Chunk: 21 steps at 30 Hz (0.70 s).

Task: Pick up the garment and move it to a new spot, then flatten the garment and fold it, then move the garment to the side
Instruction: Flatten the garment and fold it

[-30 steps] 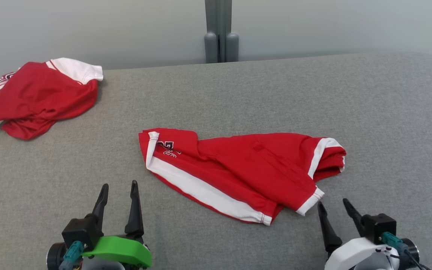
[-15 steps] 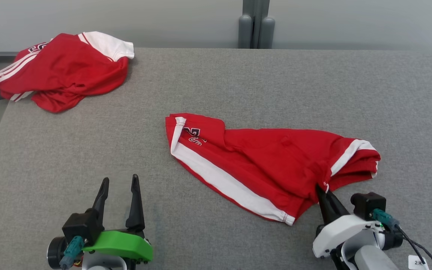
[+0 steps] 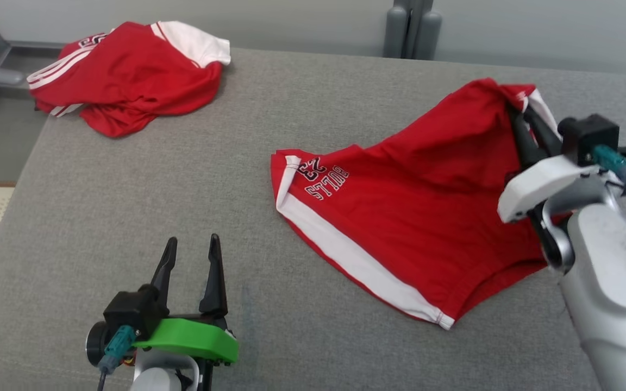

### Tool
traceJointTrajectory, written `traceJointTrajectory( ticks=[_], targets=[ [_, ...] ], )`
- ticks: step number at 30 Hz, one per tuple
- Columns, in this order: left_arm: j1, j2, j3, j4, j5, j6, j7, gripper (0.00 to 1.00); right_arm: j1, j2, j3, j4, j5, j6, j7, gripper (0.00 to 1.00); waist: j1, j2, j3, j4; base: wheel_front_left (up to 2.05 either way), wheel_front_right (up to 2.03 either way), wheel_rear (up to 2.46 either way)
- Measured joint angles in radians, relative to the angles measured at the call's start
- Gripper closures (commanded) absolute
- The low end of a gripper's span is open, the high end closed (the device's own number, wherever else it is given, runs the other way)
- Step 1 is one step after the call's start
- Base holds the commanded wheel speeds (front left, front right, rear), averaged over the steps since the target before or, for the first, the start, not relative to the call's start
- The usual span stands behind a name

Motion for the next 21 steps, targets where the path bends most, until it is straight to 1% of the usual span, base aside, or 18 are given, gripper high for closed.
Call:
traceJointTrajectory(
  ticks=[3, 5, 9, 10, 11, 12, 16, 19, 21],
  targets=[
    [-0.020, 0.000, -0.027, -0.006, -0.012, 0.003, 0.000, 0.00, -0.115, -0.054, 0.043, 0.083, -0.008, 0.000, 0.053, 1.00, 0.0000, 0.0000, 0.017, 0.033, 0.00, 0.00, 0.00],
    [-0.032, 0.000, -0.044, -0.008, -0.020, 0.008, 0.000, 0.00, -0.202, -0.091, 0.069, 0.168, -0.010, 0.001, 0.085, 1.00, 0.0000, 0.0000, 0.031, 0.060, 0.00, 0.00, 0.00],
    [-0.053, 0.000, -0.082, -0.010, -0.040, 0.012, 0.000, 0.00, -0.343, -0.152, 0.076, 0.350, -0.021, 0.001, 0.093, 1.00, 0.0000, 0.0000, 0.059, 0.116, 0.00, 0.00, 0.00],
    [-0.058, 0.000, -0.087, -0.011, -0.044, 0.013, 0.000, 0.00, -0.369, -0.157, 0.075, 0.385, -0.025, 0.001, 0.081, 0.88, 0.0000, 0.0000, 0.065, 0.128, 0.00, 0.00, 0.00],
    [-0.061, 0.000, -0.094, -0.012, -0.047, 0.017, 0.000, 0.00, -0.399, -0.157, 0.066, 0.429, -0.025, 0.001, 0.068, 0.62, 0.0000, 0.0000, 0.073, 0.143, 0.00, 0.00, 0.00],
    [-0.064, 0.000, -0.099, -0.012, -0.051, 0.017, 0.000, 0.00, -0.425, -0.158, 0.061, 0.469, -0.035, 0.001, 0.055, 0.00, 0.0000, 0.0000, 0.082, 0.156, 0.00, 0.00, 0.00],
    [-0.070, 0.000, -0.104, -0.013, -0.058, 0.025, 0.000, 0.00, -0.487, -0.136, 0.078, 0.581, -0.049, 0.001, 0.000, 0.00, 0.0000, 0.0000, 0.116, 0.194, 0.00, 0.00, 0.00],
    [-0.073, 0.001, -0.096, -0.018, -0.058, 0.032, 0.000, 0.00, -0.516, -0.098, 0.131, 0.635, -0.038, 0.001, -0.052, 0.00, 0.0000, 0.0000, 0.141, 0.206, 0.00, 0.00, 0.00],
    [-0.075, 0.000, -0.092, -0.019, -0.050, 0.032, 0.000, 0.00, -0.517, -0.075, 0.169, 0.662, -0.004, 0.001, -0.068, 0.00, 0.0000, 0.0000, 0.147, 0.201, 0.00, 0.00, 0.00]
  ],
)
